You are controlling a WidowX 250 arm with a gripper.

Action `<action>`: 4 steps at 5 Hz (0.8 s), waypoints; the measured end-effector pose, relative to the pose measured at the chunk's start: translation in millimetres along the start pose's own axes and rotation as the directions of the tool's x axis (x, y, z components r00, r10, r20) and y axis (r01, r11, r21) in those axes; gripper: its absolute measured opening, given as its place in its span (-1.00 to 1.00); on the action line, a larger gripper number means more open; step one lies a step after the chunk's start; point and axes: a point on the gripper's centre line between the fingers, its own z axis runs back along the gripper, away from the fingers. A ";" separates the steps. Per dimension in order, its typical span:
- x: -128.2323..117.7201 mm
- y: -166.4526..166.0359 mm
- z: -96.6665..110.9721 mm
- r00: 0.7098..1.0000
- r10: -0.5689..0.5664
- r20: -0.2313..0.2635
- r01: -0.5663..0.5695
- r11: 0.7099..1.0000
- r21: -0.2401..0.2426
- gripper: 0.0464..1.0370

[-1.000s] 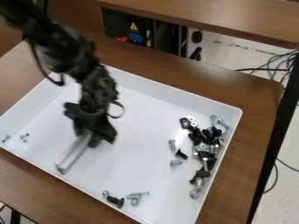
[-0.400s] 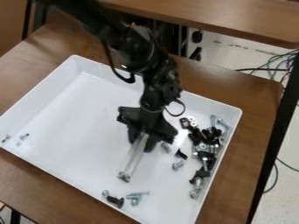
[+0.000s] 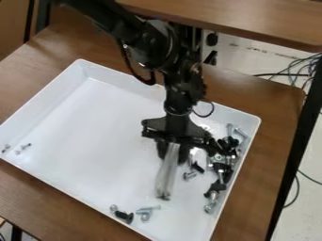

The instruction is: Sweep into pile

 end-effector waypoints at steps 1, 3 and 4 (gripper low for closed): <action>11.2 16.5 6.9 0.998 0.054 0.016 -0.053 0.996 -0.071 -0.38; 14.6 63.6 5.7 0.996 0.089 0.030 -0.088 0.995 -0.049 -0.38; 21.7 106.6 6.7 0.988 0.155 0.028 -0.154 0.988 -0.012 -0.38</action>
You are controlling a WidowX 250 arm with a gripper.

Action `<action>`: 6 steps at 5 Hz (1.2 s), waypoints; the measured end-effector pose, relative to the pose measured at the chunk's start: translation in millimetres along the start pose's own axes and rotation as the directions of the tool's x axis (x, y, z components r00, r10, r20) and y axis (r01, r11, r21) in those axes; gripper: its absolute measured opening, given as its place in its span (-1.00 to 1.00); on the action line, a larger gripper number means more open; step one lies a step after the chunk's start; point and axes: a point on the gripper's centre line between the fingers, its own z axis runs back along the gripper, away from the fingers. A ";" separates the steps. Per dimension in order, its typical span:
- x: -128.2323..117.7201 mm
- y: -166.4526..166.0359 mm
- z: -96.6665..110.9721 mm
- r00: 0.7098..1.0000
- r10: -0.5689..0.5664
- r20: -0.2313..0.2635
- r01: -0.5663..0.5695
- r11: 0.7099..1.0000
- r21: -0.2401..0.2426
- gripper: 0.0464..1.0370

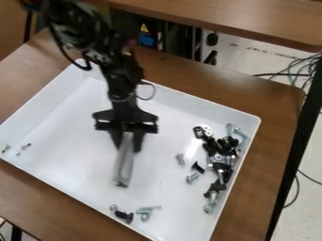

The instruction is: Sweep into pile

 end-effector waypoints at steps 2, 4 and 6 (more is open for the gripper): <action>16.3 57.7 2.4 0.996 0.092 0.011 -0.091 0.995 -0.033 -0.38; 25.3 77.2 -0.1 0.990 0.131 0.047 -0.127 0.988 -0.084 -0.29; 15.3 73.2 -1.7 0.997 0.075 0.002 -0.074 0.994 -0.076 0.91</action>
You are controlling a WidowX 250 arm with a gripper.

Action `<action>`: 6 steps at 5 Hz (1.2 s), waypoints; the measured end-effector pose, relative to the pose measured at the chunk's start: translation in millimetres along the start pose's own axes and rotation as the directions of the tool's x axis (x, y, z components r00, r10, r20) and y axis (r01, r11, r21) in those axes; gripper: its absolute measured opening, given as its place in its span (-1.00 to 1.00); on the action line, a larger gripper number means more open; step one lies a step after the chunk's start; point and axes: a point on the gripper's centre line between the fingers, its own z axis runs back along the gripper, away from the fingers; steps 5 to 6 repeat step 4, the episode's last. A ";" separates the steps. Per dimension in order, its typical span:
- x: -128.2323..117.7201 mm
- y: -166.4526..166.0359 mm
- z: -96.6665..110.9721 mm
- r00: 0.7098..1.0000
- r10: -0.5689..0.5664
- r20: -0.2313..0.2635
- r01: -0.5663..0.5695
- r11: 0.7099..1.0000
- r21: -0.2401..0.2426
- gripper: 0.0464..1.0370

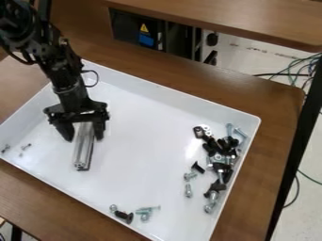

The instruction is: Sweep into pile

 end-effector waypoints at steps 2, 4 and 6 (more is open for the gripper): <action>1.8 -20.0 36.7 0.998 -0.046 0.052 0.042 0.996 0.078 0.93; -21.4 -89.0 55.8 0.959 -0.264 0.106 0.253 0.961 0.111 0.93; -21.4 -89.0 55.8 0.959 -0.264 0.106 0.253 0.961 0.111 0.93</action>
